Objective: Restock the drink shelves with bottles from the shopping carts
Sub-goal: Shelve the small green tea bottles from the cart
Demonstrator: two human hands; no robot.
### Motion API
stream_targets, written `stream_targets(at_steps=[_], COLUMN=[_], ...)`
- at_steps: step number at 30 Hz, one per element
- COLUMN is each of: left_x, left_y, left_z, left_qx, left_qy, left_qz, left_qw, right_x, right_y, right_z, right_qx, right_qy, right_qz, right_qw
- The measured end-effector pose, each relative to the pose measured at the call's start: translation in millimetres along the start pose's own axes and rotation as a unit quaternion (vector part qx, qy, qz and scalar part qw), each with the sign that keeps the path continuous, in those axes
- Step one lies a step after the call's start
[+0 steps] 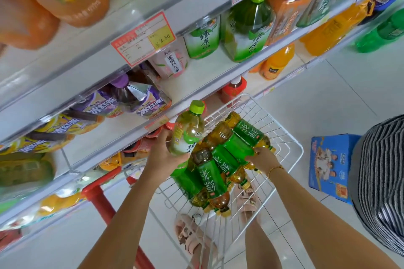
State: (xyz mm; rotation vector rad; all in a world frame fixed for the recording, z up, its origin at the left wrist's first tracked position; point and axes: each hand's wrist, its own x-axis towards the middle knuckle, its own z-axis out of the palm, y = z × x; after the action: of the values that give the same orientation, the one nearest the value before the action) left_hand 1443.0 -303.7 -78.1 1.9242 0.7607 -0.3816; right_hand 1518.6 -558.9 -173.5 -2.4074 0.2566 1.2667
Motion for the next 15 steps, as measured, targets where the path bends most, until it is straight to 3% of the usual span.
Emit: stream_targets(at_steps=[4,9,11,15], left_x=[-6,-28,-40,-64], left_y=[11,69,105,184], left_z=[-3,-7,-14,-34], left_qx=[-0.045,-0.12,-0.143,-0.135], left_qy=[0.017,0.031,0.045,0.075], left_qz=[0.02,0.083,0.123,0.233], left_qw=[0.999,0.989,0.981,0.96], right_x=[-22,-71,-92,-135], right_y=[-29,-72,-84,-111], right_z=[-12,-56,-77,-138], right_qx=[0.119,0.27,0.335,0.434], right_qy=[0.018,-0.036,0.012,0.2], right_qz=[-0.113,-0.284,-0.309,-0.365], right_qw=[0.986,0.919,0.89,0.799])
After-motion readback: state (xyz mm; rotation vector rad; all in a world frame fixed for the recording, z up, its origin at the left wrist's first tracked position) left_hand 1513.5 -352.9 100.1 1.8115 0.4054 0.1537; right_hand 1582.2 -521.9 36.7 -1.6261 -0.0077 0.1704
